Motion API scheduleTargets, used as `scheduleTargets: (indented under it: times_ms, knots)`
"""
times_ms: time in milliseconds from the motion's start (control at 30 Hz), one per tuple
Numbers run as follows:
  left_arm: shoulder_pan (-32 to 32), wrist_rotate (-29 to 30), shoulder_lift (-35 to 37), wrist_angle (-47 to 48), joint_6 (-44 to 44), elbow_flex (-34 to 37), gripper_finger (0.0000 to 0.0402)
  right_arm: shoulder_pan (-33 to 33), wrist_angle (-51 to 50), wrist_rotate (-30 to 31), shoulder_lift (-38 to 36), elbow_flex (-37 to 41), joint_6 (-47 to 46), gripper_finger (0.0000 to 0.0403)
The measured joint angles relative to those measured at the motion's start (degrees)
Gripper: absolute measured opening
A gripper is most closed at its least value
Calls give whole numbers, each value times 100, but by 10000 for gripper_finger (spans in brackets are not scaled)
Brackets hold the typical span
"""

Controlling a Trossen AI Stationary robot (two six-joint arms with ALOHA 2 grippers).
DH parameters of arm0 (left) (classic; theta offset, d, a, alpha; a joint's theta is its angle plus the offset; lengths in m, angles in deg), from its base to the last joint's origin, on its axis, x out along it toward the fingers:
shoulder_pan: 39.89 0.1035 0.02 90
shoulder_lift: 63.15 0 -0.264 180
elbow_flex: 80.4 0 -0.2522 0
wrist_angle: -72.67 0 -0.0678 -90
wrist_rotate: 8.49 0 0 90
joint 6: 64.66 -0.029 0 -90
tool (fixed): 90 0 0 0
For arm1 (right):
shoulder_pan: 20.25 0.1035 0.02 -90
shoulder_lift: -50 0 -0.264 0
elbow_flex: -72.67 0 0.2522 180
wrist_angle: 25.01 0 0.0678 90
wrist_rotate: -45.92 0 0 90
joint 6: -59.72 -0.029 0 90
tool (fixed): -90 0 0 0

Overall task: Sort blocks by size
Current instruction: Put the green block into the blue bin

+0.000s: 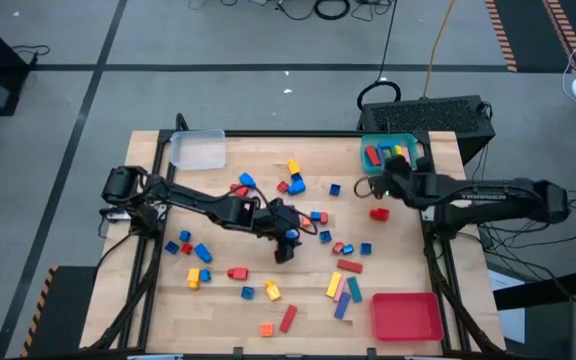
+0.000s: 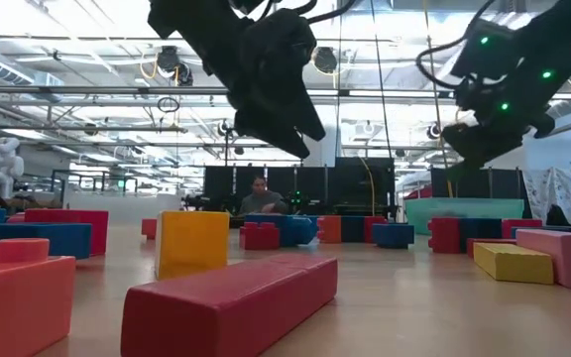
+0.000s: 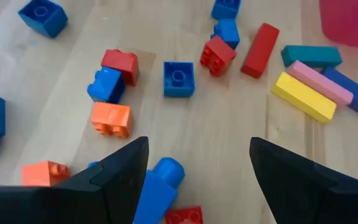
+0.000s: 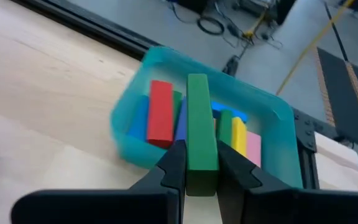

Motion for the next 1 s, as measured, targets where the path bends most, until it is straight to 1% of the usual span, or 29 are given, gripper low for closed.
scheduleTargets:
  times_ms: [133, 200, 300, 367, 467, 567, 700, 767, 833, 1000]
  knots:
    - [-96, 20, 0, 9, -1, 0, 281, -820, 346, -436, 26, 0, 589, 42]
    - [-123, 31, 0, 5, 2, 0, 281, -1211, 512, -818, 38, 0, 861, 42]
    - [-173, 36, 0, 8, 43, 0, 281, -1691, 710, -1542, 74, 0, 1153, 42]
    - [-216, 39, 0, 14, 112, 0, 281, -1931, 731, -1780, 101, 0, 1235, 43]
    - [-275, 39, 0, 63, 142, 0, 281, -2222, 742, -1783, 187, 0, 1283, 43]
    - [-290, 39, 0, 56, 129, 0, 281, -2409, 977, -1785, 325, 0, 1540, 44]
    - [-284, 40, 0, 62, 117, 0, 281, -2501, 1558, -1850, 522, 0, 1815, 52]
    - [-291, 39, 0, 80, 119, 0, 281, -2545, 1744, -2089, 612, 0, 1922, 57]
    - [-316, 41, 0, 156, 142, 0, 281, -2569, 1788, -2261, 689, 0, 1946, 63]
    - [-395, 7, 0, 404, 154, 0, 281, -2589, 1745, -2207, 842, 0, 1899, 88]
